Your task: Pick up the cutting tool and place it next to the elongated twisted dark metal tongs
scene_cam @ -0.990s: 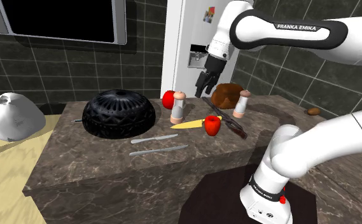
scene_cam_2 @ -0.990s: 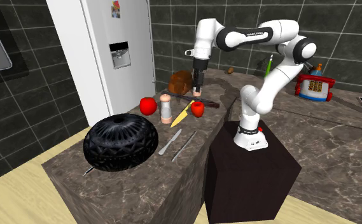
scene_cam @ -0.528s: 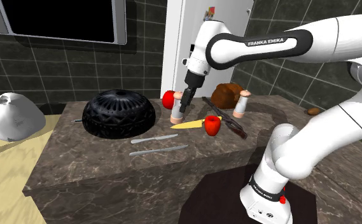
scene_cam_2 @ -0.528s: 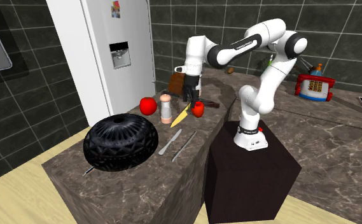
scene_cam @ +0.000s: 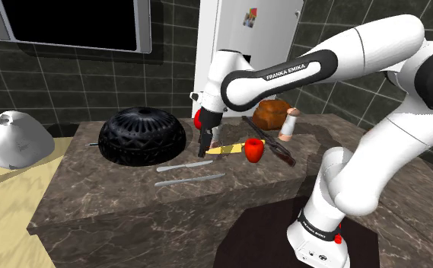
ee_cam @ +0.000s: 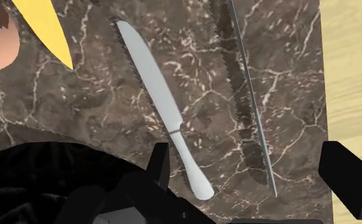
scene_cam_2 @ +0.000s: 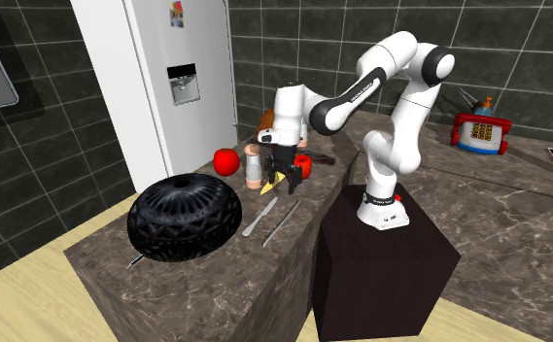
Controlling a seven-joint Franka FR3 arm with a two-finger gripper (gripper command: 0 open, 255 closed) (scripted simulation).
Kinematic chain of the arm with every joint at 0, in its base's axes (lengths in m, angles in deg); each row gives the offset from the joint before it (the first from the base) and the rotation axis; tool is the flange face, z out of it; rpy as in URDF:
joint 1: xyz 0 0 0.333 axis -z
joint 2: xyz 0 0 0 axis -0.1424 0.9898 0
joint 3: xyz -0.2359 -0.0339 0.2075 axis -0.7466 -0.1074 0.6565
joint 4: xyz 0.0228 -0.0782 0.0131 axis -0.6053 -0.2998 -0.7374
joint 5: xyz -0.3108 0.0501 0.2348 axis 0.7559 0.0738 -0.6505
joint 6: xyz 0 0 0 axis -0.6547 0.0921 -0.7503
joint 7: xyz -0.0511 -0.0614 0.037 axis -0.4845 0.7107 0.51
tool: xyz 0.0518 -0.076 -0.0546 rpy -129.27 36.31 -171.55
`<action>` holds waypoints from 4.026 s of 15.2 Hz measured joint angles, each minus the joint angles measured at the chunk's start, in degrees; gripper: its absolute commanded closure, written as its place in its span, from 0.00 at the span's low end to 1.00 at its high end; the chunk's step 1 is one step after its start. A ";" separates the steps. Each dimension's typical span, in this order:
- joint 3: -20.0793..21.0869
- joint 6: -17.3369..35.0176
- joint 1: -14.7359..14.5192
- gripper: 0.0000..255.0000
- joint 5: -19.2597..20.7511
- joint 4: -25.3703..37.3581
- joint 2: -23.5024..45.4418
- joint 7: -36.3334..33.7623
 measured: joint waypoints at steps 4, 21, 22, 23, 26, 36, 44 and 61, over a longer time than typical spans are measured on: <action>1.36 5.49 -3.30 0.00 -0.52 -0.24 5.47 6.97; 2.33 14.53 -5.06 1.00 -1.41 -1.84 13.00 11.11; 2.33 14.53 -5.06 1.00 -1.41 -1.84 13.00 11.11; 2.33 14.53 -5.06 1.00 -1.41 -1.84 13.00 11.11; 2.33 14.53 -5.07 1.00 -1.42 -1.83 13.00 11.11; 2.33 11.10 -4.98 1.00 -0.97 -0.53 10.83 10.51; 2.20 4.72 -4.75 1.00 -0.30 2.63 7.59 9.74; -0.46 -6.77 -3.08 1.00 0.81 5.17 -1.00 12.16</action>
